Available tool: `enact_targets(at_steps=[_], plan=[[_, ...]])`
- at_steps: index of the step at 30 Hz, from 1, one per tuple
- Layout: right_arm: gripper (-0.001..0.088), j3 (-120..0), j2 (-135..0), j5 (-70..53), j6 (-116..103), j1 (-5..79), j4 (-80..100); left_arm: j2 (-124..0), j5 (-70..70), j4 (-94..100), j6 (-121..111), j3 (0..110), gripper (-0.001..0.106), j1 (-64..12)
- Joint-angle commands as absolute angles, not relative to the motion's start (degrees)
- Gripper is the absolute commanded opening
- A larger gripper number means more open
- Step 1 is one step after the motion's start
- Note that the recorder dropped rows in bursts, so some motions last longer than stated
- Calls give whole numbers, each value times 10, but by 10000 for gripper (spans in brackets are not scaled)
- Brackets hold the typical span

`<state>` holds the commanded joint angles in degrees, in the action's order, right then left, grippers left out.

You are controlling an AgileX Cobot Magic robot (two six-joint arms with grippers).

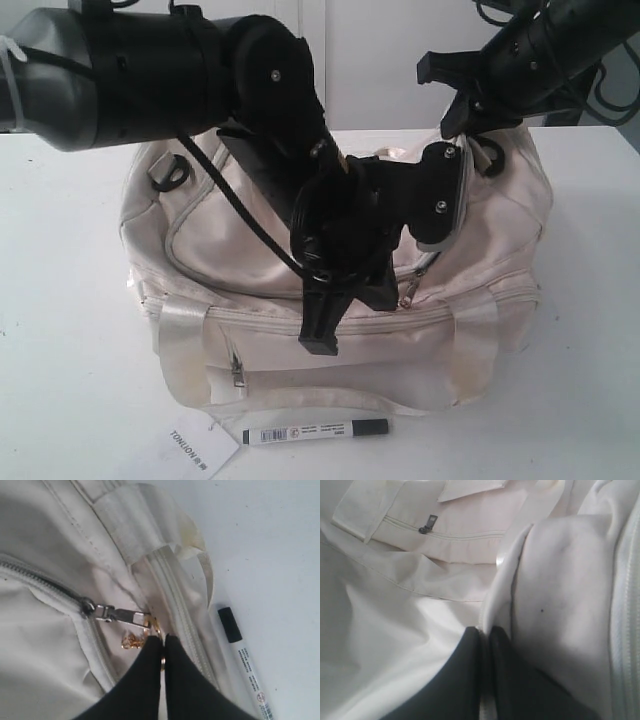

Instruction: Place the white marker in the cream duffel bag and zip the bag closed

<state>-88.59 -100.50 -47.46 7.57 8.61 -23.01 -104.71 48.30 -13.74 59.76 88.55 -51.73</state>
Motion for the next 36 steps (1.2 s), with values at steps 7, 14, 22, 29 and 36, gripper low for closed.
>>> enact_targets(at_steps=[7, 14, 22, 29, 36], plan=[[0, -886, -1005, -475, 76, 86, -224, -1047, 482, -50, 540, 884, 0, -517], [0, -886, -1005, -475, 76, 86, -222, -1047, 484, 13, 458, 884, 0, -517], [0, -886, -1005, -475, 76, 86, -221, -1046, 498, 44, 430, 884, 0, -517], [0, -886, -1005, -475, 76, 86, -203, -1045, 497, 69, 387, 884, 0, -517], [0, -886, -1005, -475, 76, 86, -203, -1013, 479, 73, 388, 886, 0, -517]])
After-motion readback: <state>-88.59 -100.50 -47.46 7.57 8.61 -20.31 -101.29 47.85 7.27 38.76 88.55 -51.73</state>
